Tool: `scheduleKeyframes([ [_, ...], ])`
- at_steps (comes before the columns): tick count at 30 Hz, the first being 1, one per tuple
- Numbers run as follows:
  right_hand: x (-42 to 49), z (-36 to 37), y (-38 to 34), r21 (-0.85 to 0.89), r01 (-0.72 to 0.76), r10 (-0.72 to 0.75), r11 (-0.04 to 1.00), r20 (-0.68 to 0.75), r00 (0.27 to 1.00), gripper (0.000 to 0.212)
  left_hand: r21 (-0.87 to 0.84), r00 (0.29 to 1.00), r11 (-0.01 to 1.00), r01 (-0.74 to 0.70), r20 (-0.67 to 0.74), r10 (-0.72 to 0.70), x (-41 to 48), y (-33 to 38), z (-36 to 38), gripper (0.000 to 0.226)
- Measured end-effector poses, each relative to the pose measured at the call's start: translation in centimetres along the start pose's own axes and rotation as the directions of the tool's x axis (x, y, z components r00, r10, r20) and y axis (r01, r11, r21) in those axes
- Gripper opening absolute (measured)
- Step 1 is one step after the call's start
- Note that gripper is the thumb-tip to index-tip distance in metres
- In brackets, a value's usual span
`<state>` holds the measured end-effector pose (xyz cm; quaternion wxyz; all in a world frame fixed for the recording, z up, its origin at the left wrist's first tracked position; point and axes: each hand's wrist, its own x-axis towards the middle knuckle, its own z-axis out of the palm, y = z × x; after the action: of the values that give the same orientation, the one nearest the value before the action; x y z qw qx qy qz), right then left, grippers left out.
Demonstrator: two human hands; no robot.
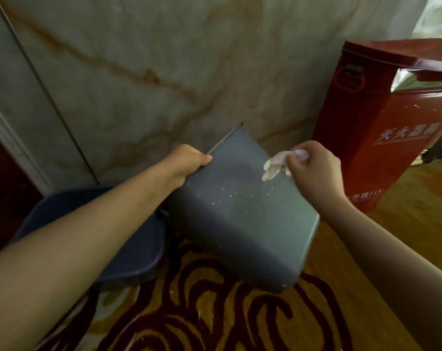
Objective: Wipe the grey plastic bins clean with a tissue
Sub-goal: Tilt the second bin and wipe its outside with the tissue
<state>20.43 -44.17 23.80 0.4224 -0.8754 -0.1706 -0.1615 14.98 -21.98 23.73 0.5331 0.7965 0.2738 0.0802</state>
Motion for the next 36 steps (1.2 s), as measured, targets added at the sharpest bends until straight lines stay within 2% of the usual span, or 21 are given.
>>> scheduleKeyframes([
  [2, 0.2, 1.6, -1.1, 0.025, 0.024, -0.023, 0.999, -0.009, 1.000, 0.014, -0.117, 0.997, 0.990, 0.079, 0.006, -0.079, -0.4, -0.8, 0.4, 0.017],
  [4, 0.2, 3.6, -2.4, 0.012, 0.089, -0.089, 0.996, 0.041, 0.995, 0.016, -0.190, 0.991, 0.972, 0.136, 0.023, -0.135, -0.6, -1.6, 0.7, 0.020],
  [6, -0.5, 6.0, -3.2, 0.017, 0.179, -0.179, 0.984, 0.170, 0.969, 0.019, -0.229, 0.986, 0.959, 0.166, 0.035, -0.163, -0.8, -2.1, 1.0, 0.021],
  [9, -2.5, 9.2, -3.2, 0.144, 0.254, -0.289, 0.956, 0.343, 0.894, 0.023, -0.265, 0.992, 0.957, 0.120, 0.003, -0.124, -0.9, -2.6, 1.1, 0.015],
  [11, -2.9, 10.1, -2.7, 0.190, 0.247, -0.300, 0.950, 0.345, 0.889, 0.024, -0.276, 0.997, 0.959, 0.064, -0.027, -0.074, -0.9, -3.0, 0.9, 0.018],
  [13, -2.3, 10.4, -2.2, 0.152, 0.253, -0.289, 0.956, 0.316, 0.904, 0.030, -0.266, 0.998, 0.964, 0.024, -0.050, -0.039, -1.0, -3.4, 0.7, 0.018],
  [17, -1.9, 11.5, -2.5, 0.124, 0.338, -0.359, 0.933, 0.228, 0.905, 0.034, -0.253, 0.997, 0.967, -0.030, -0.078, 0.010, -1.3, -4.4, 0.8, 0.019],
  [22, -3.4, 13.2, -2.8, 0.258, 0.157, -0.213, 0.953, 0.204, 0.955, 0.042, -0.266, 0.988, 0.959, -0.102, -0.137, 0.068, -1.2, -4.7, 1.1, 0.019],
  [24, -3.6, 13.7, -3.1, 0.166, 0.180, -0.207, 0.970, 0.162, 0.965, 0.046, -0.244, 0.986, 0.962, -0.125, -0.143, 0.092, -1.4, -4.7, 1.3, 0.022],
  [27, -3.8, 14.3, -3.0, -0.076, 0.286, -0.265, 0.955, 0.214, 0.940, 0.050, -0.242, 0.982, 0.962, -0.124, -0.168, 0.085, -1.5, -4.8, 1.4, 0.026],
  [29, -3.7, 13.9, -2.2, -0.142, 0.313, -0.275, 0.939, 0.233, 0.933, 0.050, -0.281, 0.984, 0.956, -0.087, -0.173, 0.038, -1.7, -4.9, 1.4, 0.028],
  [36, -3.4, 10.3, 5.1, -0.278, 0.060, -0.023, 0.959, 0.134, 0.991, 0.050, -0.304, 0.991, 0.951, -0.064, -0.134, 0.024, -1.9, -5.6, 1.3, 0.013],
])
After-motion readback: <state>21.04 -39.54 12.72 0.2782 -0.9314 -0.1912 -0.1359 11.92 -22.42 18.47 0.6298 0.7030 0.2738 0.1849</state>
